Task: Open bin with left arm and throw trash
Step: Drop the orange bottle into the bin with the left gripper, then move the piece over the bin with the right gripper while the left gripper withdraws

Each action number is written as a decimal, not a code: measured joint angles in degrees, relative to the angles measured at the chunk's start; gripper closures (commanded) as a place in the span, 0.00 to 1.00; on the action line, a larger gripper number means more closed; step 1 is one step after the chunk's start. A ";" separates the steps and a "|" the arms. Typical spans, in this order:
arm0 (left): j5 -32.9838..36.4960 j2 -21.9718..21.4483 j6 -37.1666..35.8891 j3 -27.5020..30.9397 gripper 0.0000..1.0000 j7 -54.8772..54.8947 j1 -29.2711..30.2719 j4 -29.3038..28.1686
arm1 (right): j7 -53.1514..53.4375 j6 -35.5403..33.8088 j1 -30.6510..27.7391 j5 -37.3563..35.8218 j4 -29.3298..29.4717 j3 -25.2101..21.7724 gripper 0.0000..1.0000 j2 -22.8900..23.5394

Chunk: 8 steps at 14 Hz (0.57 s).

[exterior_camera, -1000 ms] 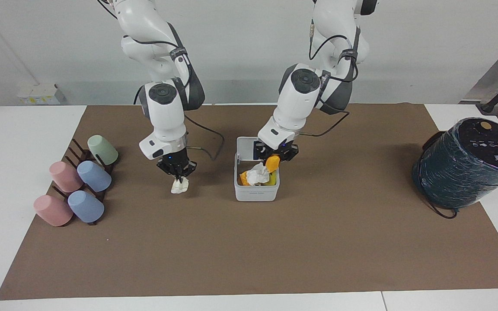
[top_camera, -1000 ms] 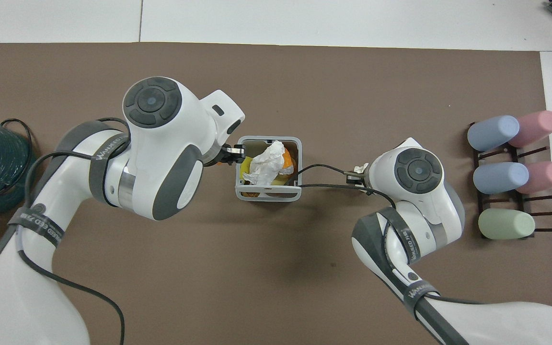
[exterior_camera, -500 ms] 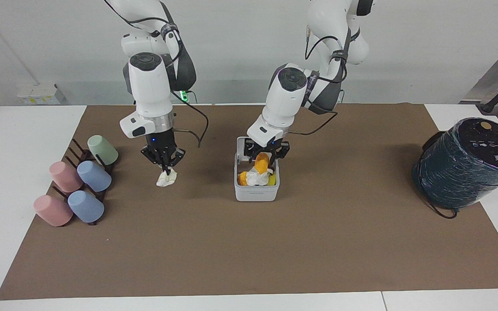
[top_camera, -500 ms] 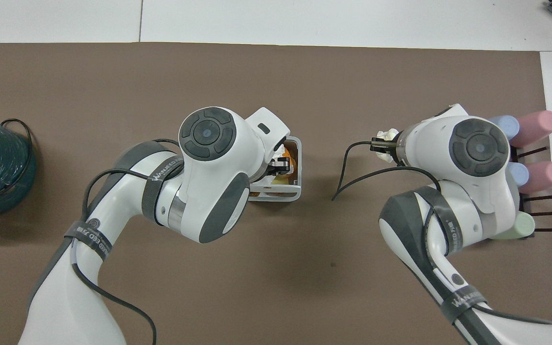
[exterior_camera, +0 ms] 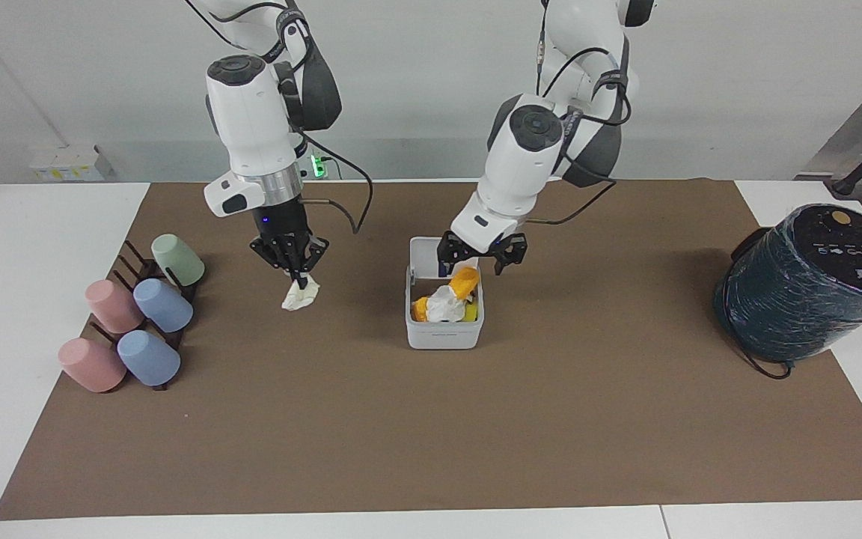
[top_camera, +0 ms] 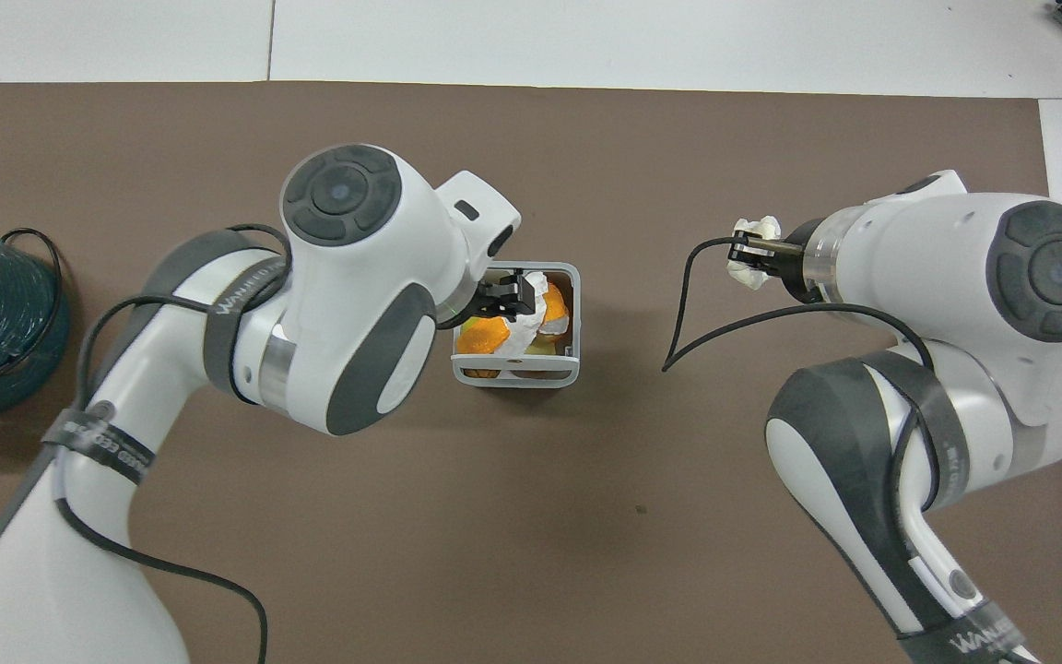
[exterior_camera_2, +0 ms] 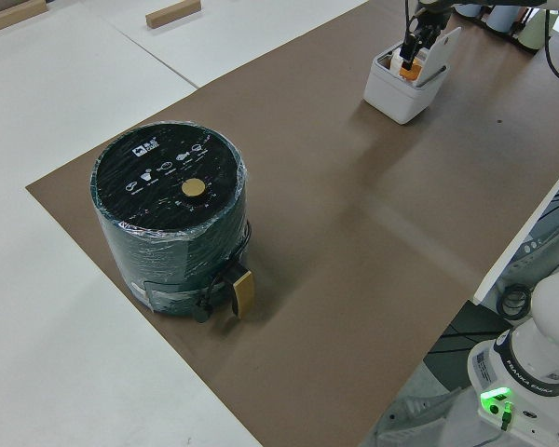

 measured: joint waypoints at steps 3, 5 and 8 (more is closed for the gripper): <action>0.03 -0.49 -7.32 0.38 0.00 5.33 6.47 4.96 | 8.23 0.00 4.06 0.24 4.30 0.12 1.00 3.27; 0.51 -0.56 -9.58 0.68 0.00 11.14 10.76 6.09 | 14.40 0.01 7.23 0.25 8.29 0.22 1.00 6.54; 1.96 -0.57 -11.08 1.00 0.00 21.39 17.39 6.24 | 21.77 1.22 11.40 1.57 12.29 0.35 1.00 11.37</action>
